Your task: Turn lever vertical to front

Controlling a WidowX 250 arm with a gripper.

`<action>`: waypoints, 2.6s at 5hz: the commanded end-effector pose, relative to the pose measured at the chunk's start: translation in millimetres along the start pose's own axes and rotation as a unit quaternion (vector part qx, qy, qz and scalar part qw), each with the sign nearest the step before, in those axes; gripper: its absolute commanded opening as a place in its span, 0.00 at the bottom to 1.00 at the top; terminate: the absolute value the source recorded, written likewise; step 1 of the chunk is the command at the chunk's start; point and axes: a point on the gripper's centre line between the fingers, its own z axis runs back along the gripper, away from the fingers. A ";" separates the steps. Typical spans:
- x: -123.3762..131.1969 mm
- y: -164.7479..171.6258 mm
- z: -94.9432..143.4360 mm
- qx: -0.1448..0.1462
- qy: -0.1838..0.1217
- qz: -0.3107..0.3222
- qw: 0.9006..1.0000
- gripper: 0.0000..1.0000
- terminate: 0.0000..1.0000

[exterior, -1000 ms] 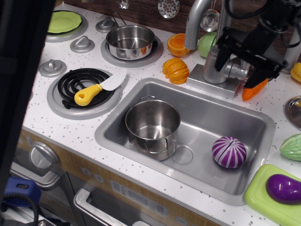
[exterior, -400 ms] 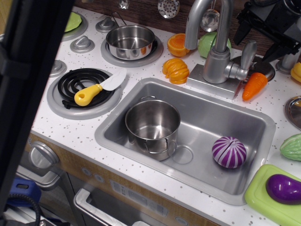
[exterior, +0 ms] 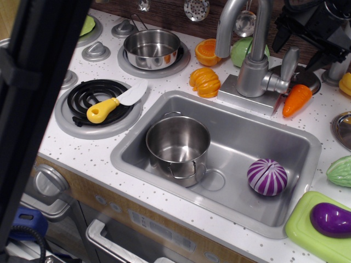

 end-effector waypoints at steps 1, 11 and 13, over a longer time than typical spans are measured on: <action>11.0 11.7 7.5 -0.001 -0.013 0.014 1.000 0.00 0.00; -65.4 -19.5 -15.5 -0.058 0.095 0.043 0.993 0.00 0.00; -66.0 -19.8 -15.0 -0.060 0.096 0.042 0.993 0.00 0.00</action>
